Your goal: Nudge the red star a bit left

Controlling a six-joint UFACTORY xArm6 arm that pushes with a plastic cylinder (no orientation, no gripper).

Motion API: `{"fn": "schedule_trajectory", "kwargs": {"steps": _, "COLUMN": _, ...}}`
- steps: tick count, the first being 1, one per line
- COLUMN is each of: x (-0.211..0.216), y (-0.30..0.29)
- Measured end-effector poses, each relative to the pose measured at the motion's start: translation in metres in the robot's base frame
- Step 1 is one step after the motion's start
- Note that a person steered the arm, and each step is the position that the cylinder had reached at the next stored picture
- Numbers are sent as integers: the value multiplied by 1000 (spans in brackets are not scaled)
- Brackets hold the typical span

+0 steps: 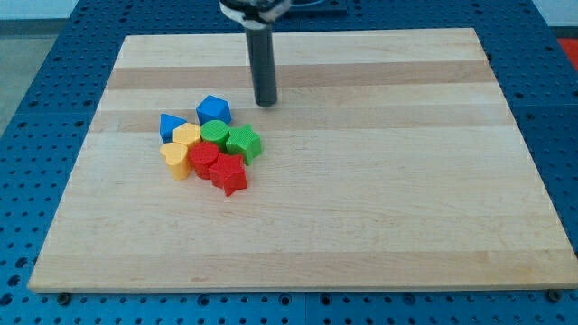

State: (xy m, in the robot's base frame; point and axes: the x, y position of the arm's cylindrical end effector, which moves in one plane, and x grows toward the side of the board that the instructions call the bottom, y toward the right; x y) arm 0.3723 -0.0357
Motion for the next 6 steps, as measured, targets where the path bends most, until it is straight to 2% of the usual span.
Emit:
{"fn": "schedule_trajectory", "kwargs": {"steps": 1, "x": 62, "y": 55}}
{"fn": "schedule_trajectory", "kwargs": {"steps": 2, "x": 114, "y": 54}}
{"fn": "schedule_trajectory", "kwargs": {"steps": 4, "x": 127, "y": -18}}
{"fn": "schedule_trajectory", "kwargs": {"steps": 6, "x": 102, "y": -31}}
